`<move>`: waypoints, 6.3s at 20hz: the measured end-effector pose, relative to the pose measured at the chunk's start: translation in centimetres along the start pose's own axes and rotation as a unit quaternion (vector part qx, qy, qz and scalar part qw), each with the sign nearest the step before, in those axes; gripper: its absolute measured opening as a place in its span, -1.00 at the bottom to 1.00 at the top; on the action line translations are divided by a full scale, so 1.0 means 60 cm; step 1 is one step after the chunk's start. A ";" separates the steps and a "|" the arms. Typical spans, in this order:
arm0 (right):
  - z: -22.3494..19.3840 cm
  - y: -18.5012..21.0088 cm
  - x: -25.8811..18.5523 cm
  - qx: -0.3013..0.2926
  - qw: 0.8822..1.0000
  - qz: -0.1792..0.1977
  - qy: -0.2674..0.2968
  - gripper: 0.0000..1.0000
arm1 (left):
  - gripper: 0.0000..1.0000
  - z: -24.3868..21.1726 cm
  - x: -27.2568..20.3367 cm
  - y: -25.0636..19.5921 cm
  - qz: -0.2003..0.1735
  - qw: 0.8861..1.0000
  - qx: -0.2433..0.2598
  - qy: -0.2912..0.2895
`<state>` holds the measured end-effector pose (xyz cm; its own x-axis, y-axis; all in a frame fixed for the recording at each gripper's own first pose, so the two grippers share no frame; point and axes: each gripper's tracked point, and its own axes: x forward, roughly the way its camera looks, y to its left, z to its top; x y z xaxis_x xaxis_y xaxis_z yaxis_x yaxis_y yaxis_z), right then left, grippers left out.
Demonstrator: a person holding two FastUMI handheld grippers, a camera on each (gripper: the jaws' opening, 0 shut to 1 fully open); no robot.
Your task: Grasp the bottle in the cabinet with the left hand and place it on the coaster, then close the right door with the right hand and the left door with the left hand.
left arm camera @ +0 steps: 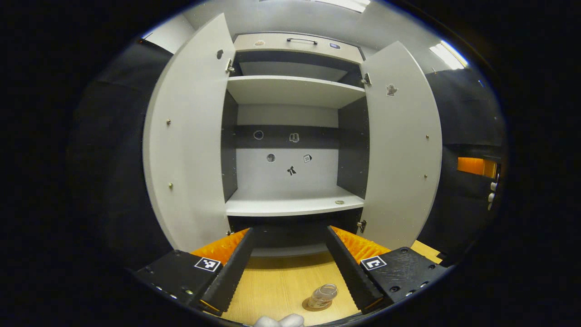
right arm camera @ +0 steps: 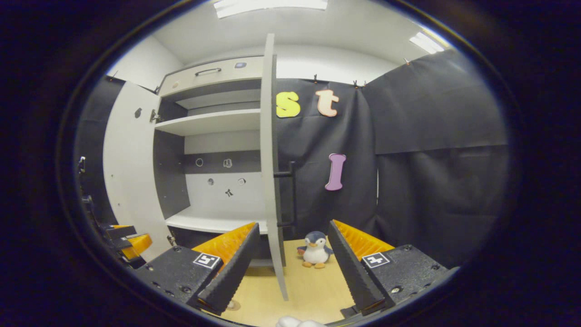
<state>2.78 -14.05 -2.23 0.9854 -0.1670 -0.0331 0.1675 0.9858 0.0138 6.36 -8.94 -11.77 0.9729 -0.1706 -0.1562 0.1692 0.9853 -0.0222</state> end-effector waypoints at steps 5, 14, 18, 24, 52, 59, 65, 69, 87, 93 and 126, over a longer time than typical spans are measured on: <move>-0.002 -0.032 0.017 -0.003 1.000 -0.015 0.004 0.97 | 0.86 0.033 -0.034 0.036 0.033 0.999 0.000 -0.008; 0.044 -0.083 0.113 -0.026 1.000 -0.012 0.001 0.97 | 0.89 0.073 -0.060 0.042 0.071 0.997 0.006 -0.016; 0.060 -0.063 0.156 -0.021 0.999 0.031 0.005 0.97 | 0.89 0.086 -0.063 0.038 0.090 0.996 0.013 -0.018; 0.076 -0.056 0.177 -0.030 0.998 0.054 -0.004 0.93 | 0.89 0.088 -0.061 0.031 0.105 0.994 0.004 -0.018; 0.047 0.218 0.140 -0.032 0.984 0.172 0.019 0.88 | 0.89 0.092 -0.124 0.091 0.119 0.993 -0.003 -0.022; 0.053 0.209 0.101 -0.038 0.986 0.163 0.010 0.89 | 0.90 0.091 -0.124 0.113 0.117 0.993 -0.006 -0.025; 0.039 0.215 0.048 -0.031 0.986 0.165 0.014 0.89 | 0.86 0.103 -0.129 0.189 0.130 0.991 -0.008 -0.032; 0.023 0.211 0.008 -0.027 0.988 0.154 0.018 0.89 | 0.89 0.123 -0.120 0.267 0.148 0.988 0.003 -0.047; -0.039 0.164 -0.084 -0.008 0.994 0.079 0.069 0.89 | 0.86 0.173 0.007 0.441 0.161 0.985 0.020 -0.059; -0.038 0.166 -0.086 -0.001 0.994 0.083 0.071 0.89 | 0.84 0.173 0.009 0.432 0.151 0.987 0.017 -0.060; 0.017 0.094 -0.044 -0.008 0.992 0.110 0.055 0.89 | 0.92 0.194 0.091 0.171 0.072 0.996 0.015 -0.056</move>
<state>1.16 -8.07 -1.03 0.9887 0.0547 -0.1398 -0.0527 0.9985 0.0176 15.23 0.19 -1.39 0.9987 -0.0283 -0.0435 0.0293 0.9993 0.0222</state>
